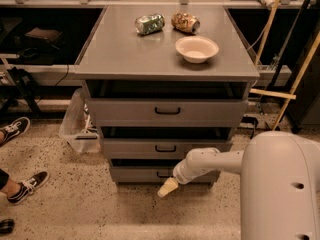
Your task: Open bottom drawer
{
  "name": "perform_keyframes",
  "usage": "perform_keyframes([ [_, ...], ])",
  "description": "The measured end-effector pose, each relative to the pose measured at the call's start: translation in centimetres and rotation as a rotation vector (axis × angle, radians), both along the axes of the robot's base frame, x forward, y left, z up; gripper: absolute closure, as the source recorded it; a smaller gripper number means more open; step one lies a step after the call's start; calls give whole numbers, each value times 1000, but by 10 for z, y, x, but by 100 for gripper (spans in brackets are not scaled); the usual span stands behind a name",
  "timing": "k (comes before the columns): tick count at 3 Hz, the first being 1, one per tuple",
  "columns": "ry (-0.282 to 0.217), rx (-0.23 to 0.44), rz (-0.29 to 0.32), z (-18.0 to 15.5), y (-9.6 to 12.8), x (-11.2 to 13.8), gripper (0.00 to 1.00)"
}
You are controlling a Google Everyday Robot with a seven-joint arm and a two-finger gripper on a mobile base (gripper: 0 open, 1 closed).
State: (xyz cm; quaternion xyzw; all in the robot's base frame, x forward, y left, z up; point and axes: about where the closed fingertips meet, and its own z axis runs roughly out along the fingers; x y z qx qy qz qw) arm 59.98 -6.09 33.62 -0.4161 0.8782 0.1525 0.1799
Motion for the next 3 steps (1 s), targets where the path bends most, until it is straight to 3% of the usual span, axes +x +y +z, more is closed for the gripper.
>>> perform_keyframes([
  [1, 36, -75, 52, -3, -17, 3, 0],
  [2, 26, -262, 147, 7, -67, 7, 0],
  [3, 26, -261, 147, 7, -67, 7, 0],
])
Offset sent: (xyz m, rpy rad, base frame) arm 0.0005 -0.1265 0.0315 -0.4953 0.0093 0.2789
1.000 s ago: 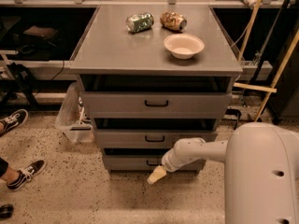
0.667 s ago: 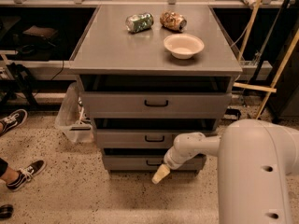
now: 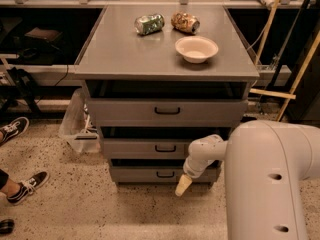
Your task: Open bottom drawer
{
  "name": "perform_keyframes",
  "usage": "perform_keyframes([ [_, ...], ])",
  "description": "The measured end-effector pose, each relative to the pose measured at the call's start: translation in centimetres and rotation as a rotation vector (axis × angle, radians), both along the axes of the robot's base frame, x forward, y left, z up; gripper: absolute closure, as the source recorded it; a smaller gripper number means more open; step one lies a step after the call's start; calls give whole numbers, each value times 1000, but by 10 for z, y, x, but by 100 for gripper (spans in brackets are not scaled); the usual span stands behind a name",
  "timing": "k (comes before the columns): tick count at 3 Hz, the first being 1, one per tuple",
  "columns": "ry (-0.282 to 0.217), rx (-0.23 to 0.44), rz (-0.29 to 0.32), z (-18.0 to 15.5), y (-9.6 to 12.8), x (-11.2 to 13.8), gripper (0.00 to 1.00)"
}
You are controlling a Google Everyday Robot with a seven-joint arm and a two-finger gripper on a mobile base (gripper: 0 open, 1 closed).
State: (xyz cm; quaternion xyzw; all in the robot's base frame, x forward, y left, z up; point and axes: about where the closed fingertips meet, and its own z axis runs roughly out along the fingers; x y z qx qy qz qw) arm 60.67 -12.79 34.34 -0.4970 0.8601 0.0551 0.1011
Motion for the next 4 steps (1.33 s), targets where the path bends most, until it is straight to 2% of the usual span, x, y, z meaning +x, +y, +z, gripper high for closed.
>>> perform_keyframes([
  [1, 20, 42, -27, -31, -17, 3, 0],
  [2, 12, 181, -131, -82, -56, 3, 0],
  [3, -35, 191, -164, -89, -86, 18, 0],
  [4, -36, 191, -164, -88, -84, 19, 0],
])
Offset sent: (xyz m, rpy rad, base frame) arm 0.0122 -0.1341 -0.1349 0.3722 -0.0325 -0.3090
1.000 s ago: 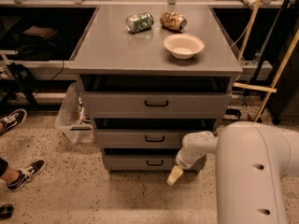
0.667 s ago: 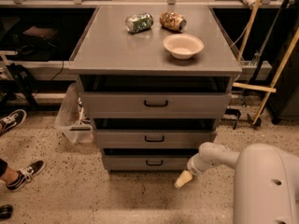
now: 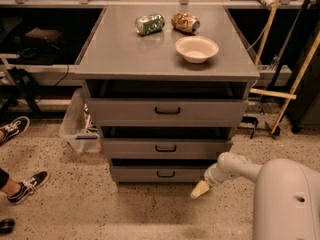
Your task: Open bottom drawer
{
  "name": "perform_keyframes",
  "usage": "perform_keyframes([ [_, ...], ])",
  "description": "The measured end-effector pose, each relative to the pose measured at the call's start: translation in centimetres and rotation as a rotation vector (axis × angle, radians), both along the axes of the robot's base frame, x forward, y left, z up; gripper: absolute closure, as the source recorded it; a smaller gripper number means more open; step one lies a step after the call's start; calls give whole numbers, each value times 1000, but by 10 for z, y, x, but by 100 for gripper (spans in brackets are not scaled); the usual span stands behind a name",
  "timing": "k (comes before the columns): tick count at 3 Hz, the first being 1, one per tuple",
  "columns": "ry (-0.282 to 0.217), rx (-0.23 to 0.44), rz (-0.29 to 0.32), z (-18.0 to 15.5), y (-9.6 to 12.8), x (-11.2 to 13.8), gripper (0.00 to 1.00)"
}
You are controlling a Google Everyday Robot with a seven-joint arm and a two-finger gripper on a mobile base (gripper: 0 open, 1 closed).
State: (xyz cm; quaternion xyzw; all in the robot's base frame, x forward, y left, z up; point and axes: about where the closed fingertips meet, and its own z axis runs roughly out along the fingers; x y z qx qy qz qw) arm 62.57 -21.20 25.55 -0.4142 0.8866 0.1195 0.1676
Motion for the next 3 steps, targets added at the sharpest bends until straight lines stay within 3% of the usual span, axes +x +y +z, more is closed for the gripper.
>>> perform_keyframes([
  [1, -32, 17, 13, -10, 6, 19, 0],
  [2, -61, 86, 18, -36, 18, 42, 0],
  [3, -134, 79, -16, -26, -3, 80, 0],
])
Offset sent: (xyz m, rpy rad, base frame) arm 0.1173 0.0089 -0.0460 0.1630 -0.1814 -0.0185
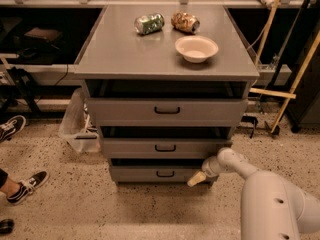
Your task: Open bottom drawer
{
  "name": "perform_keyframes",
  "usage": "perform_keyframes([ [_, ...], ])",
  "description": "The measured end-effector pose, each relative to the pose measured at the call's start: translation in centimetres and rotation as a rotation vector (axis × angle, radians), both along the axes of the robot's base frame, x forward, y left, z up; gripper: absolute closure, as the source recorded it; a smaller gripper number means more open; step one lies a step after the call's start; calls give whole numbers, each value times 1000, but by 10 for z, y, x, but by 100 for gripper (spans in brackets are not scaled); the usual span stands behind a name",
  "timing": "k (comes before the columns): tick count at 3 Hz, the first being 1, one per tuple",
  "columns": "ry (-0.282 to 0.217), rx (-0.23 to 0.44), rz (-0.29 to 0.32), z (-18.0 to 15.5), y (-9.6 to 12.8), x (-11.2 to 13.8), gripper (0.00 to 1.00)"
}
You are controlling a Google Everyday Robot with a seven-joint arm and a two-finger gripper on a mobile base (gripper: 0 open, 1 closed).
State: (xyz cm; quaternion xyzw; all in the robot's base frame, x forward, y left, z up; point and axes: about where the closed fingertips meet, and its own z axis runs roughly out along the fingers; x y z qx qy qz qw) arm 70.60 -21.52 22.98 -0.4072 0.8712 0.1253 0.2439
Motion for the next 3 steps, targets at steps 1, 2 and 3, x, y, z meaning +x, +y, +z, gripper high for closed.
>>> perform_keyframes([
  [1, -1, 0, -1, -6, -1, -4, 0],
  [2, -9, -23, -12, -19, 3, 0, 0],
  [3, -9, -23, -12, -19, 3, 0, 0],
])
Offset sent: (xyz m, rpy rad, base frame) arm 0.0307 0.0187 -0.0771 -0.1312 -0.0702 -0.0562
